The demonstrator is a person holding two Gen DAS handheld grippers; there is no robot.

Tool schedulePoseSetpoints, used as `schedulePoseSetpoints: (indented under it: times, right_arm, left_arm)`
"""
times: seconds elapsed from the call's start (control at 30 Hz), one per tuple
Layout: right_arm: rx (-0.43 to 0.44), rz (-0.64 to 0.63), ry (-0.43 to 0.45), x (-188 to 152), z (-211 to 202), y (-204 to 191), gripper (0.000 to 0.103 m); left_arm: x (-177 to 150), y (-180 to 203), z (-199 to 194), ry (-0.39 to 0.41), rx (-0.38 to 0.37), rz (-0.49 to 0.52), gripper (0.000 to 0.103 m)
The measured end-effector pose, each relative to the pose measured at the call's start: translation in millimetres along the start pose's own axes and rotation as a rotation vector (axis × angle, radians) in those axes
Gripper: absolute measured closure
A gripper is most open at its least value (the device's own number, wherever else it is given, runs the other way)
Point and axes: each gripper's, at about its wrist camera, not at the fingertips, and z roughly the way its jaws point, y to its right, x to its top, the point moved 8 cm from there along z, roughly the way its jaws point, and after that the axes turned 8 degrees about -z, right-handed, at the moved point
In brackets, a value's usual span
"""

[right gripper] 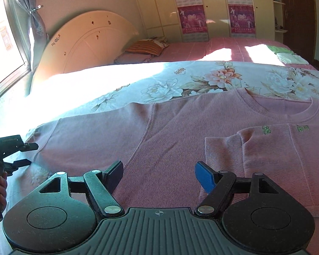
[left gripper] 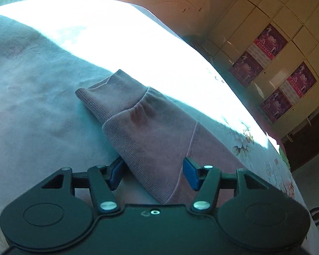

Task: Fold small clothes
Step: 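Grasp the other sleeve cuff with the left tool and fold it across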

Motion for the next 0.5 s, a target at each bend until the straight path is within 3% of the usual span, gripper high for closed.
schedulePoseSetpoints:
  times: [0.1, 0.13, 0.17, 0.23, 0.3, 0.4, 0.5]
  right_arm:
    - [-0.018, 0.014, -0.019, -1, 12, 5, 0.028]
    - [-0.026, 0.016, -0.021, -1, 15, 6, 0.028]
    - [-0.035, 0.018, -0.023, -1, 18, 7, 0.028]
    - [-0.042, 0.022, -0.028, 0, 25, 7, 0.028]
    - [-0.049, 0.02, -0.035, 2, 32, 5, 0.028]
    - [-0.061, -0.01, -0.054, -1, 45, -2, 0.028]
    - [-0.136, -0.175, -0.088, -13, 60, -14, 0.028]
  left_arm:
    - [6, 2, 7, 0.021, -0.012, 0.001, 0.047]
    - [7, 3, 9, 0.03, -0.011, 0.006, 0.052]
    - [8, 3, 11, 0.039, -0.004, 0.011, 0.058]
    - [9, 1, 14, 0.056, 0.004, -0.002, 0.082]
    - [10, -4, 16, 0.055, 0.0, -0.044, 0.093]
    - [10, 0, 9, 0.065, -0.024, -0.046, 0.097]
    - [12, 24, -7, 0.097, -0.069, 0.027, 0.098]
